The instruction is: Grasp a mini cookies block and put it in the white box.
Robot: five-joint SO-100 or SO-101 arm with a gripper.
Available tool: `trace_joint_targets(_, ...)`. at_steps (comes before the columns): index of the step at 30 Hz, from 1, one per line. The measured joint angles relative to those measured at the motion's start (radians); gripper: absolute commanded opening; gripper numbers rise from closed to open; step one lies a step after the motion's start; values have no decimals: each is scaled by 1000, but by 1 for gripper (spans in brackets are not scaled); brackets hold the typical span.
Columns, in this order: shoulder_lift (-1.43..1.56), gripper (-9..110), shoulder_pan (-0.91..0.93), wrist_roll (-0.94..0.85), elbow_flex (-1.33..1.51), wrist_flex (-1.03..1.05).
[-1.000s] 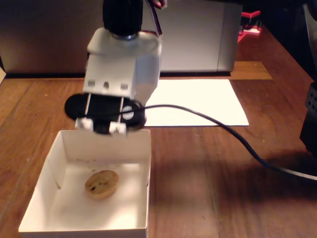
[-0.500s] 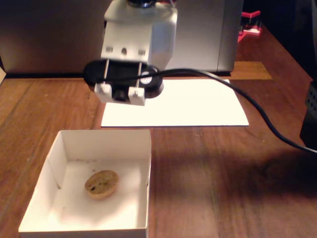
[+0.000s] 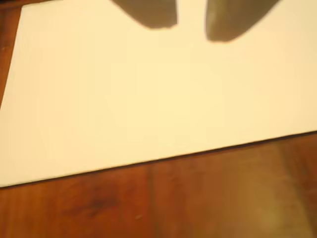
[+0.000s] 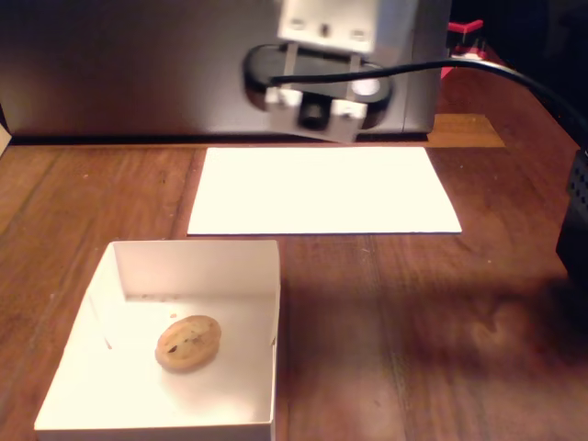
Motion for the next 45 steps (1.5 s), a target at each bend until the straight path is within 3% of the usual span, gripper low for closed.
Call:
trace_joint_targets(16, 614, 0, 46, 0, 741, -184)
trace_joint_targets(45, 1190, 0, 38, 0, 1391, -350)
